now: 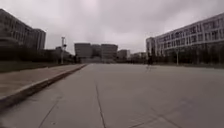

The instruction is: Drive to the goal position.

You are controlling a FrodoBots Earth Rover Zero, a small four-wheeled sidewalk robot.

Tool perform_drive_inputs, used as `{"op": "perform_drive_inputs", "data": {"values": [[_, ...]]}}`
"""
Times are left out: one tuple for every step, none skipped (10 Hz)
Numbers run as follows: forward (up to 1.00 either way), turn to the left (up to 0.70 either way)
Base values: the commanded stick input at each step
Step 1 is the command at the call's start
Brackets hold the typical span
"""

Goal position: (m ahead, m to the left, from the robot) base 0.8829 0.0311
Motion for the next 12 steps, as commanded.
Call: {"op": "perform_drive_inputs", "data": {"values": [[0.7,0.35],[0.7,0.35],[0.7,0.35],[0.7,0.16],[0.7,0.14],[0.7,0.14],[0.7,0.14],[0.7,0.11],[0.7,-0.01],[0.7,-0.1],[0.7,-0.2],[0.7,-0.29]]}}
